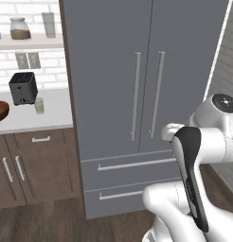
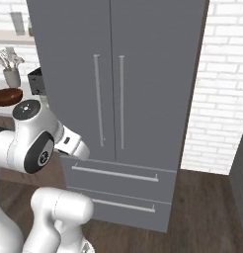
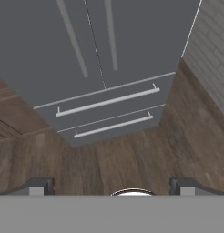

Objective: Grab a lemon wedge from the fridge and one ice cube from the ice bowl, and put them in the glass of lemonade.

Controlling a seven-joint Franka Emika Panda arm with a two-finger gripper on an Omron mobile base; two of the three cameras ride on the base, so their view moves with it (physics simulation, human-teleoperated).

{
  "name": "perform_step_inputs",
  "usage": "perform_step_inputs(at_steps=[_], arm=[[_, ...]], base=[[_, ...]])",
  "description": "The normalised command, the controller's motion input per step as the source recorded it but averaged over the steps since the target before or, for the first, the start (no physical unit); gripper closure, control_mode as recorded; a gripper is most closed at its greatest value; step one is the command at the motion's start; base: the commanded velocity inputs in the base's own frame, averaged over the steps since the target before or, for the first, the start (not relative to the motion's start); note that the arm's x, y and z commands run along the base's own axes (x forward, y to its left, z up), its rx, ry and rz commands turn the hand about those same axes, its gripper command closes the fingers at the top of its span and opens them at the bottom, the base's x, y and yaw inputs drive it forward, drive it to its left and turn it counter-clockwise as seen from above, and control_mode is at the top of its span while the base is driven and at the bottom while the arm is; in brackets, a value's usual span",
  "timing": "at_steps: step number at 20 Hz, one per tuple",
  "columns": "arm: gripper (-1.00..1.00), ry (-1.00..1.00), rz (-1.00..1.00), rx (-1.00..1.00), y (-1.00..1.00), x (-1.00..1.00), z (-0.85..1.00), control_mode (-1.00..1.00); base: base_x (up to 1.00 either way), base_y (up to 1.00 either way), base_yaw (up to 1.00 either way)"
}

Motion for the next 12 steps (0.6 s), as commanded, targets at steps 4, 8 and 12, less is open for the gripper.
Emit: perform_step_inputs(at_steps=[4, 8, 12], arm=[[-1.0, 0.0, 0.0, 0.0, 0.0, 0.0, 0.0, 1.0], [-1.0, 0.0, 0.0, 0.0, 0.0, 0.0, 0.0, 1.0], [-1.0, -0.06, 0.0, 0.0, 0.01, 0.0, 0.0, -1.0]], base=[[0.0, 0.0, 0.0], [0.0, 0.0, 0.0], [0.0, 0.0, 0.0]])
